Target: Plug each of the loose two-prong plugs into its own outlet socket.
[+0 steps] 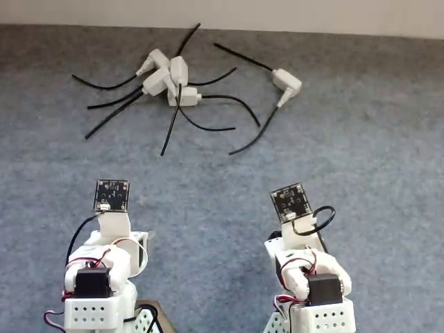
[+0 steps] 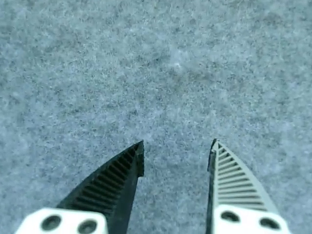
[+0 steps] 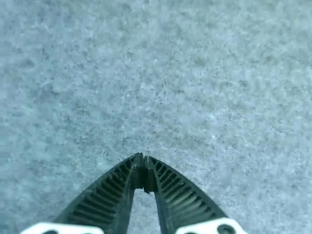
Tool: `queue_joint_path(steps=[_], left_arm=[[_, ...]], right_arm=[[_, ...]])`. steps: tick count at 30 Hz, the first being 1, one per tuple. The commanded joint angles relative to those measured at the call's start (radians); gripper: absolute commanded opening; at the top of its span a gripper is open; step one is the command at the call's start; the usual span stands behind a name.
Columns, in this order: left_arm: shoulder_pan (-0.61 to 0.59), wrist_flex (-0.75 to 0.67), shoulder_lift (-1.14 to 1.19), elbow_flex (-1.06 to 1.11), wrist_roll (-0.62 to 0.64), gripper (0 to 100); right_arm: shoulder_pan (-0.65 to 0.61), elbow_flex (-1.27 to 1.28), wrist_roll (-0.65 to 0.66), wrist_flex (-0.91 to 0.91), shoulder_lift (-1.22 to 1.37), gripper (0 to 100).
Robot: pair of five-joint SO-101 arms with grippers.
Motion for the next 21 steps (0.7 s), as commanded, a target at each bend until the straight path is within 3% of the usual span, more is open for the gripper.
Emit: queue_joint_path(steps=[1,16,21], left_arm=[[-0.010,-0.003,0.002,0.018,0.006,21],[-0.008,-0.003,0.002,0.018,0.006,21],[-0.008,-0.003,0.002,0.018,0.006,21]], right_arm=[[0.012,0.154,0.011,0.007,-0.013,0.9],[-0.044,0.153,0.006,-0.031,-0.007,0.8],[0.079,0.153,-0.158,-0.022,-0.007,0.8]])
